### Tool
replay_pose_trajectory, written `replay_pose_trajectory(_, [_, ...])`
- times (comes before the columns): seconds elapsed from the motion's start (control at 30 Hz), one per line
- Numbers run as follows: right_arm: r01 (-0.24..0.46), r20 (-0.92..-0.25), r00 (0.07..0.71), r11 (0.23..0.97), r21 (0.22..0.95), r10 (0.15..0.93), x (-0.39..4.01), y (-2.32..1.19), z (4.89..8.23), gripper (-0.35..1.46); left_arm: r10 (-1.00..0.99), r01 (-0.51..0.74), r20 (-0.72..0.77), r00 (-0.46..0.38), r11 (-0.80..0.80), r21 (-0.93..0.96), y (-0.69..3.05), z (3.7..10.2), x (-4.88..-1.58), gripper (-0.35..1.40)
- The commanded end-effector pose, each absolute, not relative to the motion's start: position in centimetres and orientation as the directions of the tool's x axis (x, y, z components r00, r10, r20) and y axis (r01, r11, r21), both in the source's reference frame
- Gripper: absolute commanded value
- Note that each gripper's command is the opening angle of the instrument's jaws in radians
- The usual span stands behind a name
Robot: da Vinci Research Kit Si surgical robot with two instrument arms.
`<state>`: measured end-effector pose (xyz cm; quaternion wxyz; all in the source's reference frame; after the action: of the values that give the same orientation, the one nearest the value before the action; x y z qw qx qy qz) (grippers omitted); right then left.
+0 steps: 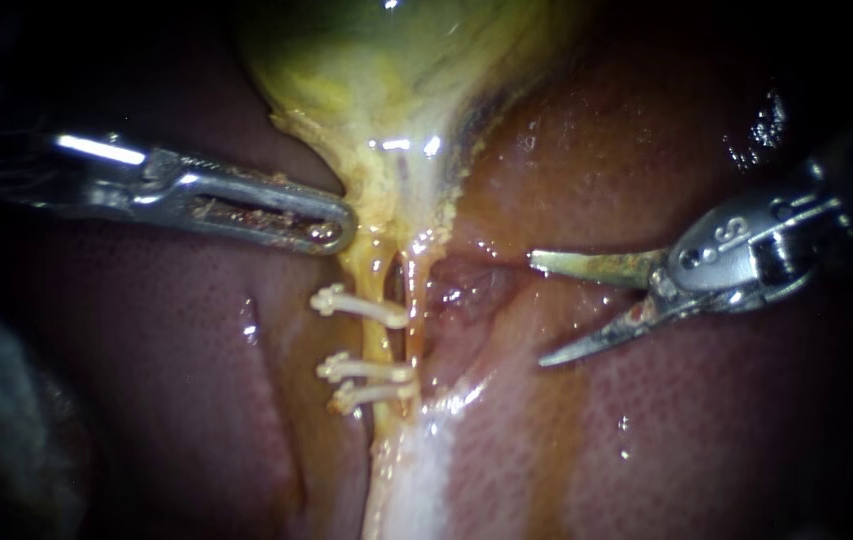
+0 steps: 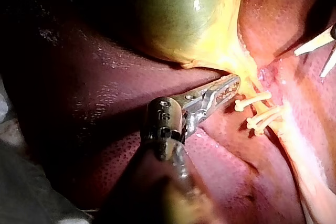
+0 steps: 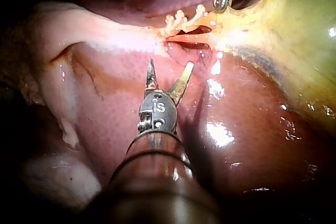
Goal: Go to the cutting position left tube
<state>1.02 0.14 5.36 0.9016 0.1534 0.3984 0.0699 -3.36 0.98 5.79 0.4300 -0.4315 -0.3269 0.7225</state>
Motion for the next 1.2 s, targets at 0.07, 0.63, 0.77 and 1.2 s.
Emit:
replay_pose_trajectory(0.07, [-0.005,-0.697,0.673,0.943,0.332,0.249,1.02,0.15,5.36,1.45,0.904,-0.335,-0.339,-0.259,-0.414,-0.846,1.0,5.7,-3.31,-0.35])
replay_pose_trajectory(0.63, [0.051,-0.723,0.61,0.894,0.445,0.325,1.55,0.06,5.3,1.43,0.913,-0.345,-0.332,-0.236,-0.398,-0.85,1.17,5.13,-2.94,-0.35])
replay_pose_trajectory(0.77, [0.042,-0.709,0.588,0.86,0.508,0.39,1.76,0.0,5.28,1.43,0.913,-0.346,-0.332,-0.235,-0.398,-0.849,1.17,5.13,-2.96,-0.35])
replay_pose_trajectory(1.2, [0.055,-0.676,0.584,0.809,0.585,0.45,2.15,-0.15,5.57,1.45,0.913,-0.347,-0.333,-0.234,-0.398,-0.849,1.16,5.13,-2.98,-0.35])
